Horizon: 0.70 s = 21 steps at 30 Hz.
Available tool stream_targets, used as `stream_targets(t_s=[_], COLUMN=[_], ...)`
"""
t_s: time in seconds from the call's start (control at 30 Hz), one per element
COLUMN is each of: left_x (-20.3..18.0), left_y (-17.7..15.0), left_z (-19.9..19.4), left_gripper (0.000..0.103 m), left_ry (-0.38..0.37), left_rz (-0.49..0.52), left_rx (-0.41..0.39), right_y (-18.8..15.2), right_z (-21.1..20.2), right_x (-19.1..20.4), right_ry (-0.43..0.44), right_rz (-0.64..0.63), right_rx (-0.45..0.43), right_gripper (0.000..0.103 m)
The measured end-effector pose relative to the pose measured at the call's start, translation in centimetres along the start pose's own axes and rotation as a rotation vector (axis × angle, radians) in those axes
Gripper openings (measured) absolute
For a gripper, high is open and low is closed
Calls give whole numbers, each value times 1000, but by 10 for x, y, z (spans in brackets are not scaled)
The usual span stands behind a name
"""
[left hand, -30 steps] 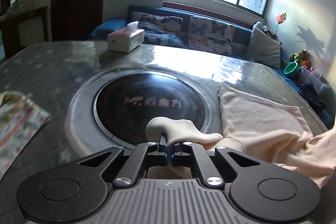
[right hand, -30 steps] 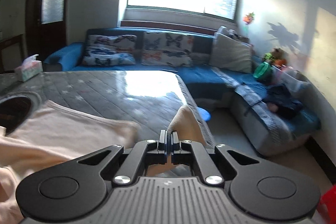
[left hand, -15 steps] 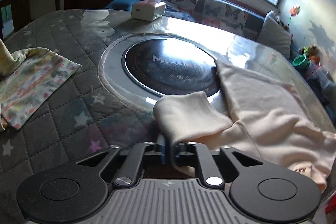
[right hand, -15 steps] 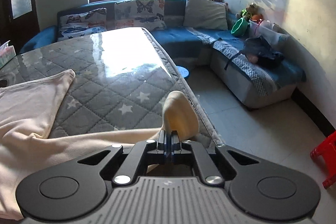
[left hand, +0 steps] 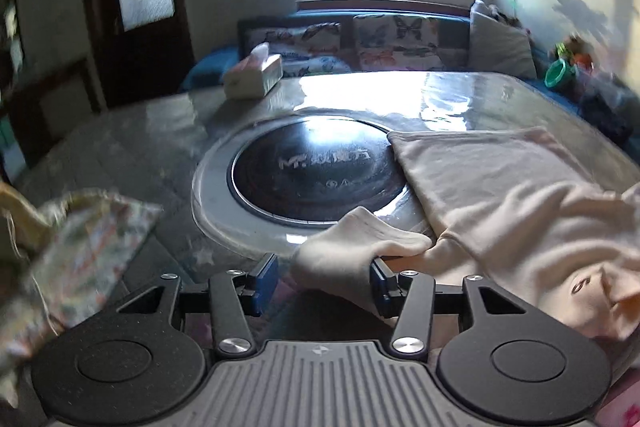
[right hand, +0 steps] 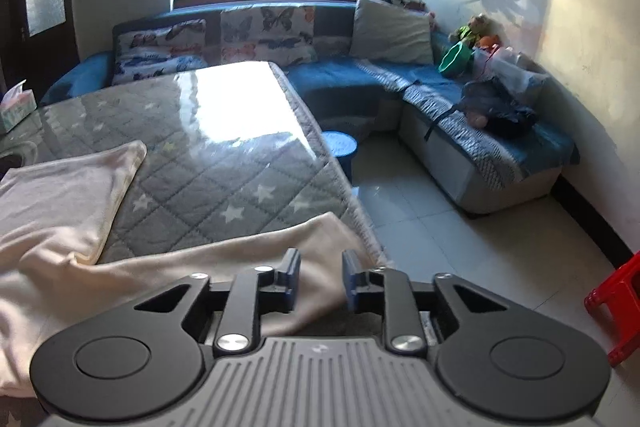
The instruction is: Fold clothes
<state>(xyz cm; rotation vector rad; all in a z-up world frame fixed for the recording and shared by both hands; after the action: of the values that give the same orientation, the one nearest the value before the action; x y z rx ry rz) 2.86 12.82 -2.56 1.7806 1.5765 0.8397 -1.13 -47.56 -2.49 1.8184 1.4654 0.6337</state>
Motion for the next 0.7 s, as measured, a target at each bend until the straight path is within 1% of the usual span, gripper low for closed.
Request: stream_targets(t_s=[0.1, 0.17, 0.33, 0.47, 0.5, 0.57, 0.63, 0.7], left_x=[22, 26, -4, -11, -15, -26, -37, -47], left_y=[-5, -7, 2, 3, 3, 5, 8, 11], left_z=[5, 5, -10, -6, -5, -2, 5, 14], left_gripper=[54, 54, 53, 53, 52, 52, 48, 48], left_ry=[27, 35, -78, -81, -94, -120, -149, -167], left_rz=[-105, -112, -3, 34, 46, 81, 110, 144], left_rx=[48, 48, -48, -40, -36, -32, -29, -22], right_y=[3, 4, 6, 8, 8, 9, 8, 7], right_z=[-3, -4, -2, -2, -2, -1, 0, 1], right_x=[-4, -5, 0, 9, 11, 11, 13, 14], right_ry=[-5, -8, 11, 37, 42, 45, 50, 57], right_rz=[6, 10, 16, 3, 2, 7, 11, 12], right_rx=[-8, -13, -24, -32, -33, -33, -31, -28], right_gripper=[25, 25, 25, 26, 26, 28, 29, 29])
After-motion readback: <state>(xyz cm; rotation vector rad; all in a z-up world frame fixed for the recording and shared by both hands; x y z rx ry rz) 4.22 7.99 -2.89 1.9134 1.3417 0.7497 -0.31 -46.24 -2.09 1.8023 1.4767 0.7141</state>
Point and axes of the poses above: each gripper's, at about its wrist camera, not at the fingertips, and z roughly the way its jaws point, x to its left, y to its top, the point moved 7 cm from there along z, roughly the way its jaws point, and after that the axes turned 1 degree about -x, right-handed, at the moved point
